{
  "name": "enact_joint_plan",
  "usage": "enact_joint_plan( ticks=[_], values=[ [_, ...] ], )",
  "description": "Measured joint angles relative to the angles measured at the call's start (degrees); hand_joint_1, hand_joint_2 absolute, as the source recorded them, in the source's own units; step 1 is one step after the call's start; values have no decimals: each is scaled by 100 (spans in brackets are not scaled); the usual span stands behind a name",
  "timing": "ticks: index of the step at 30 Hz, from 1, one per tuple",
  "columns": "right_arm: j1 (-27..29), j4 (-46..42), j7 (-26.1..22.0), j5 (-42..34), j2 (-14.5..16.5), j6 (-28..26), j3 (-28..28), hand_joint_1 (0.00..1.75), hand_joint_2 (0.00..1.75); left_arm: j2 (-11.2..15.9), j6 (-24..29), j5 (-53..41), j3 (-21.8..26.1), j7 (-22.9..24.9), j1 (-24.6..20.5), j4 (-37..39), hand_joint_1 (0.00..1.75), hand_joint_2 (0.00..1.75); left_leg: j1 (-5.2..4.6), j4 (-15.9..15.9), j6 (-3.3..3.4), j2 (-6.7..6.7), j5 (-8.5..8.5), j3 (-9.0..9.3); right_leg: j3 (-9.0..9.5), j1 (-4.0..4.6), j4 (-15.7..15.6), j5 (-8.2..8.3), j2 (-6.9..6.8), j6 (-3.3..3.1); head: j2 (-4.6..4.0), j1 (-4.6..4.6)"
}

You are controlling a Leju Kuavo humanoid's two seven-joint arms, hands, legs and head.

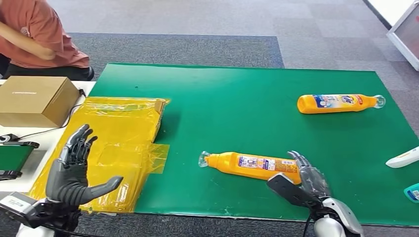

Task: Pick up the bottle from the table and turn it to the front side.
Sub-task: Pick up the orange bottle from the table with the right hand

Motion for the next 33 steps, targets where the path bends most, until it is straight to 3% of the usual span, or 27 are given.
enact_joint_plan(
  ticks=[16, 29, 33],
  values=[
    [-818, 882, 190, 932, -121, 54, 177, 0, 175, 189, -157, 202, -604, -41, -197, -280, 0, 175, 0, 0, 0, 0, 1, 0, 1, 0, 0, 1, 0, -1, 1, 0],
    [-1233, 1437, 421, 1747, -474, 296, 626, 5, 175, 331, -296, 184, -663, -57, -411, -376, 0, 175, 0, 0, 0, 1, 1, 14, 10, 0, 0, 2, 1, -1, -1, 0],
    [-1405, 1596, 369, 1761, -587, 574, 749, 170, 175, 379, -373, 410, -663, -119, -543, -399, 0, 175, 1, 0, 0, 2, 0, 33, 15, 0, -2, 2, 1, -1, 1, 0]
  ],
)
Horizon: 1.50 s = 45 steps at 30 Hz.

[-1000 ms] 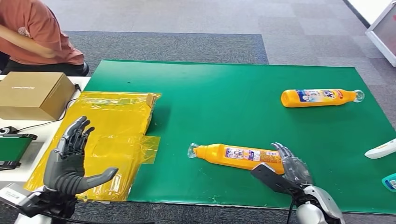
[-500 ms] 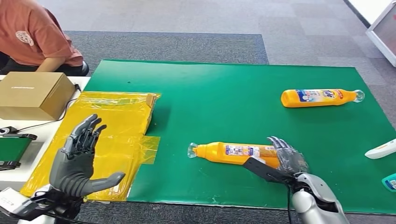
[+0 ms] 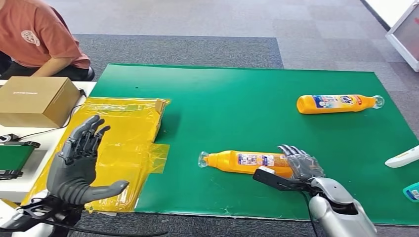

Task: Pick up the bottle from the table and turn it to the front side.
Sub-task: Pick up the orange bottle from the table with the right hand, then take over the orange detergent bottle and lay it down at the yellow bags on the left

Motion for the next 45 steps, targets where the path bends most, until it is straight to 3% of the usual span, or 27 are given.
enact_joint_plan(
  ticks=[7, 14, 18, 25, 28, 32, 38, 45],
  values=[
    [-183, 174, -66, -190, -163, 86, 127, 175, 175, 31, -227, 687, 227, -5, -173, -50, 0, 175, -1, 0, 4, -1, 1, 22, 6, 0, -2, 2, -1, 4, 0, 0],
    [-185, 157, -185, -880, -177, 63, 72, 175, 175, -11, -55, 290, 445, 231, -172, -42, 0, 175, -2, 1, 7, -1, 4, 21, 23, -3, -2, 10, 0, 14, -1, 0],
    [-48, -10, -540, -2042, -144, 306, -143, 175, 175, -22, 36, 180, 491, 292, -173, 16, 0, 175, -3, 1, 7, -2, 4, 9, 30, -3, -1, 11, 0, 13, 0, 1],
    [226, -791, -1424, -5202, 313, 912, -604, 175, 175, -22, 145, 346, 528, 373, -193, 277, 0, 175, 0, 1, 3, -1, 5, -7, 8, 0, 2, 6, 0, 6, -1, -1],
    [378, -1221, -1702, -5748, 524, 878, -629, 175, 175, -21, 188, 365, 526, 380, -216, 409, 0, 175, 1, 1, 1, -1, 3, -10, 6, 1, 2, 1, -1, 2, 0, -1],
    [611, -1742, -1918, -5974, 717, 763, -499, 172, 175, -11, 42, 595, 475, 393, -223, 487, 0, 175, 0, 0, 1, -2, 1, -15, 3, 0, 2, -2, 0, 1, 0, -1],
    [719, -2097, -1960, -5959, 799, 1141, 108, 175, 175, 11, -969, 2173, 365, 781, -382, 690, 0, 175, -1, 0, 1, -2, 1, -18, 1, 0, 2, -1, -1, 1, 0, 0],
    [465, -1999, -1895, -5558, 822, 1162, 924, 175, 175, 37, -1161, 2184, -33, 1277, -882, 1376, 0, 175, 0, 1, 1, -1, 6, -18, 0, 0, 3, 3, -1, 1, 0, 0]
  ],
)
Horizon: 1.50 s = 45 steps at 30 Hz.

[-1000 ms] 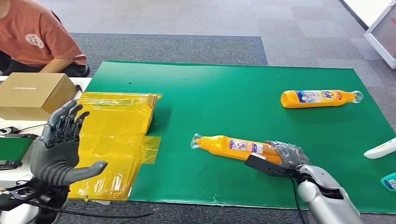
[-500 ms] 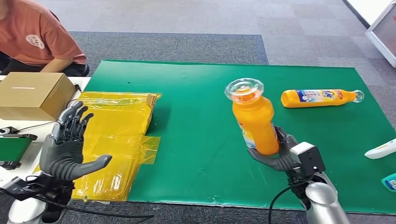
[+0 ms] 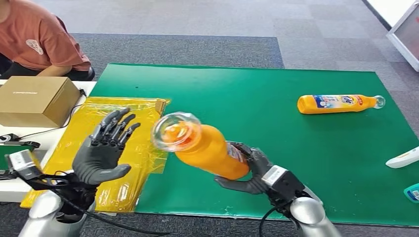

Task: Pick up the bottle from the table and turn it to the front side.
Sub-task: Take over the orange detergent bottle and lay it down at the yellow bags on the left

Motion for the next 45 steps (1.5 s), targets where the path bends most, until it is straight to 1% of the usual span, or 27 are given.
enact_joint_plan(
  ticks=[4, 11, 18, 19, 23, 28, 34, 35, 38, 39, 41, 42, 45],
  values=[
    [-248, 267, 95, 252, 38, -178, 326, 175, 175, -21, 34, -55, -439, 215, -261, 375, 0, 175, -1, 0, 1, 0, 1, -1, 0, -1, 0, 4, 0, 2, -2, 0],
    [-653, 864, 179, 515, 113, -421, 625, 175, 175, -102, 144, 4, -1350, 351, -641, 866, 0, 175, -3, 1, 2, 0, 0, -3, -3, -3, -1, 5, 0, 3, -1, -1],
    [-890, 1295, 198, 650, 117, -493, 701, 175, 175, -58, 233, -20, -1617, 492, -961, 1162, 0, 175, 0, 0, -1, 0, 1, -4, -5, 0, 1, 6, 1, 2, 0, -1],
    [-903, 1339, 199, 664, 117, -499, 714, 175, 175, -46, 250, -28, -1639, 507, -985, 1194, 2, 175, 0, 0, -1, 0, 1, -4, -5, 0, 1, 6, 1, 2, -1, 0],
    [-914, 1460, 207, 701, 117, -515, 760, 175, 175, -13, 331, -102, -1685, 526, -1027, 1281, 175, 175, -1, 0, -1, 0, 1, -7, -7, 0, 1, 5, 1, 1, -1, -1],
    [-914, 1551, 247, 721, 117, -544, 780, 175, 175, -4, 594, -284, -1719, 536, -1018, 1319, 175, 175, -1, 0, 0, 0, 0, -11, -10, -1, 0, 5, 1, 2, 0, -1],
    [-911, 1638, 288, 737, 118, -570, 784, 175, 175, -7, 752, -425, -1723, 537, -991, 1331, 175, 175, -1, 0, 0, 0, 1, -11, -11, -1, 1, 6, 0, 2, -1, -1],
    [-908, 1652, 294, 736, 119, -574, 789, 152, 175, -7, 781, -455, -1723, 532, -990, 1331, 175, 175, -1, 0, 0, 0, 1, -11, -11, -1, 1, 6, 1, 2, -1, -1],
    [-894, 1689, 320, 726, 119, -588, 799, 21, 175, -4, 912, -569, -1720, 502, -965, 1329, 175, 175, -1, 0, 0, 0, 1, -11, -11, -1, 1, 5, 0, 2, -1, 0],
    [-881, 1699, 340, 719, 119, -605, 793, 0, 175, -3, 1005, -678, -1715, 470, -944, 1322, 175, 175, -1, 0, 0, 0, 1, -11, -11, -1, 1, 5, 1, 1, -1, 0],
    [-824, 1712, 406, 663, 120, -693, 739, 0, 175, -1, 1444, -1256, -1676, 299, -866, 1258, 175, 175, -1, 0, 0, 0, 0, -13, -13, -1, 1, 5, 1, 1, -1, 0],
    [-779, 1707, 439, 601, 119, -763, 679, 0, 175, -2, 1827, -1778, -1640, 165, -812, 1192, 175, 175, -1, 1, 0, 0, 0, -13, -14, -1, 0, 5, 1, 1, -1, -1],
    [-601, 1611, 472, 331, 117, -969, 387, 0, 175, -1, 3232, -3646, -1474, -189, -683, 919, 175, 175, -1, 1, 0, 0, 0, -17, -16, -1, 0, 5, 0, 2, 0, -1]
  ],
)
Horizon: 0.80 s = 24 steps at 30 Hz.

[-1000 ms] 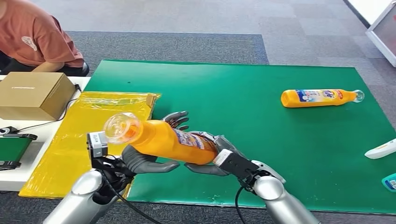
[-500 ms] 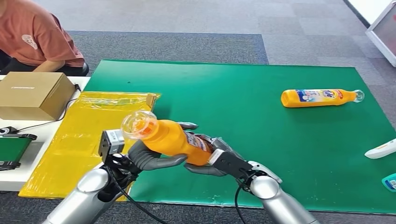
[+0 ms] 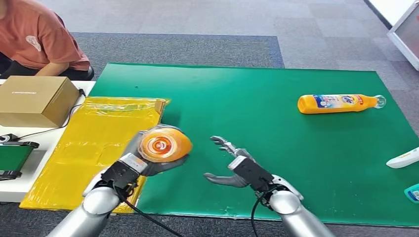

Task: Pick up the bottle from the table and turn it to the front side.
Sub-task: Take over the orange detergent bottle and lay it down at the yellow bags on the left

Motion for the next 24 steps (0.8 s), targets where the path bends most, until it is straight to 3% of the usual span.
enact_joint_plan(
  ticks=[5, 9, 15, 18, 24],
  values=[
    [266, -433, -138, -551, 0, -358, -523, 0, 175, 29, 2068, -2600, 199, -32, 215, -321, 175, 175, -1, 0, 0, 0, -1, -1, -1, 0, 0, 0, 0, 0, -1, 0],
    [444, -939, -255, -905, 0, -604, -847, 0, 175, 64, 3226, -4889, 390, 486, 465, -344, 175, 175, -1, 0, 0, 0, -1, -1, -2, -1, 0, -1, 1, 0, -1, 0],
    [752, -1620, -384, -1091, -2, -788, -1109, 0, 175, 73, 3413, -6606, 615, 1407, 692, -116, 175, 175, -1, 0, 0, 0, -2, -1, -5, -1, -1, -1, 1, 1, -1, -1],
    [892, -2060, -444, -1237, -2, -741, -1132, 0, 175, 67, 3371, -6629, 614, 1644, 611, 692, 175, 175, 0, 0, 0, 1, -1, 0, -6, -1, -1, 0, 0, 0, -1, -1],
    [1060, -2565, -535, -1471, -2, -556, -1030, 0, 175, -78, 3415, -6498, 505, 1604, 408, 2267, 175, 175, -1, 0, 1, 2, -1, -2, -5, -2, -1, 0, 2, 0, 0, 0]
  ],
)
